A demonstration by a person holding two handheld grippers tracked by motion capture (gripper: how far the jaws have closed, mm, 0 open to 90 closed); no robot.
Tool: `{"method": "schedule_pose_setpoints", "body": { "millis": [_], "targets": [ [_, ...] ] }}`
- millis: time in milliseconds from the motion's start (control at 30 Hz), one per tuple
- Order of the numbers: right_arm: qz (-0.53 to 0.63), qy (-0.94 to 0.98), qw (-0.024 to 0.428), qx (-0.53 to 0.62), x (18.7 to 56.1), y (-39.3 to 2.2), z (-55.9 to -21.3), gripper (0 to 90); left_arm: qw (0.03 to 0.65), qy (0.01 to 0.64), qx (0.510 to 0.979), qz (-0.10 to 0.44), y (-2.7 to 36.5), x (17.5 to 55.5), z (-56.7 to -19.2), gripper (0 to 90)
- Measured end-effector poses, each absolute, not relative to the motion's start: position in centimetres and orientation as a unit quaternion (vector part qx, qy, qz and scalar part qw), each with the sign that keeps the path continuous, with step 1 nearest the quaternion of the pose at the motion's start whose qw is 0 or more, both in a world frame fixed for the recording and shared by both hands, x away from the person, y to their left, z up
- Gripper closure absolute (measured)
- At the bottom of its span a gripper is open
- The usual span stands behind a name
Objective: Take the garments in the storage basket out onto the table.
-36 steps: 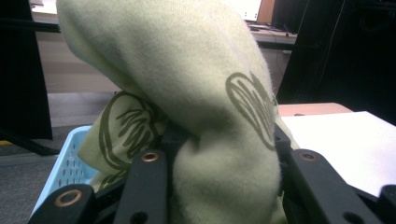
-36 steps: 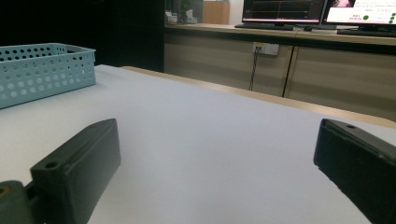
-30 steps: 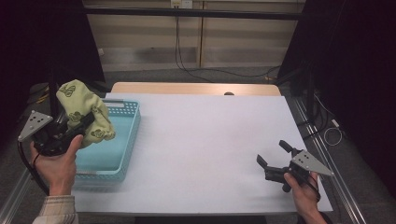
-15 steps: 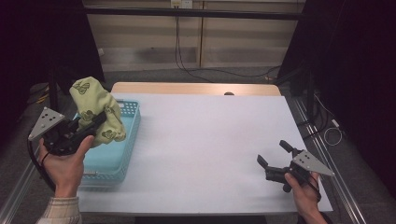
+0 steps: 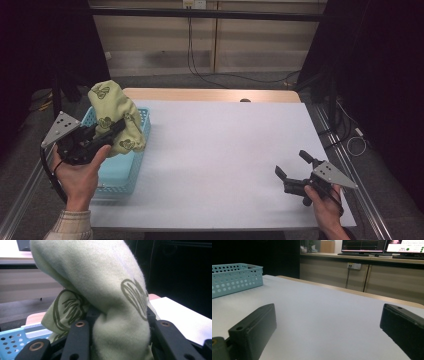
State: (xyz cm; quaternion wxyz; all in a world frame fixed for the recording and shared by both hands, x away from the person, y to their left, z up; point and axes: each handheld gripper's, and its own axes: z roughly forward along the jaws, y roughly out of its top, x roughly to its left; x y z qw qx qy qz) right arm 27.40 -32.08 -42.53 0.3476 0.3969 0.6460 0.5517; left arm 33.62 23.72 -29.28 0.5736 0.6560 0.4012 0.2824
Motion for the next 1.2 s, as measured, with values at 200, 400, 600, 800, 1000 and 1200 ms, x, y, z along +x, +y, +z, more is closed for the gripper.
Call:
{"method": "schedule_pose_setpoints", "body": {
  "millis": [200, 400, 600, 800, 1000, 1200],
  "targets": [
    [0.553, 0.645, 0.346, 0.399, 27.3, -32.0, -42.5, 0.1, 0.575, 0.393, 0.664, 0.272, 22.1, 34.3, -29.7, 63.3],
    [0.552, 0.645, 0.348, 0.398, 27.4, -32.1, -42.5, 0.1, 0.587, 0.379, 0.669, 0.253, 20.3, 35.0, -29.6, 63.3],
    [0.555, 0.643, 0.346, 0.398, 27.4, -32.1, -42.5, 0.1, 0.589, 0.370, 0.676, 0.244, 18.7, 35.7, -29.3, 63.2],
    [0.556, 0.643, 0.345, 0.398, 27.4, -32.1, -42.5, 0.1, 0.593, 0.362, 0.679, 0.237, 17.4, 36.3, -29.4, 63.2],
    [0.554, 0.644, 0.346, 0.398, 27.4, -32.1, -42.5, 0.1, 0.581, 0.362, 0.691, 0.232, 15.7, 37.1, -29.8, 63.2],
    [0.552, 0.644, 0.349, 0.397, 27.1, -32.1, -42.5, 0.1, 0.586, 0.353, 0.696, 0.216, 14.2, 37.7, -30.2, 63.2]
  ]
}}
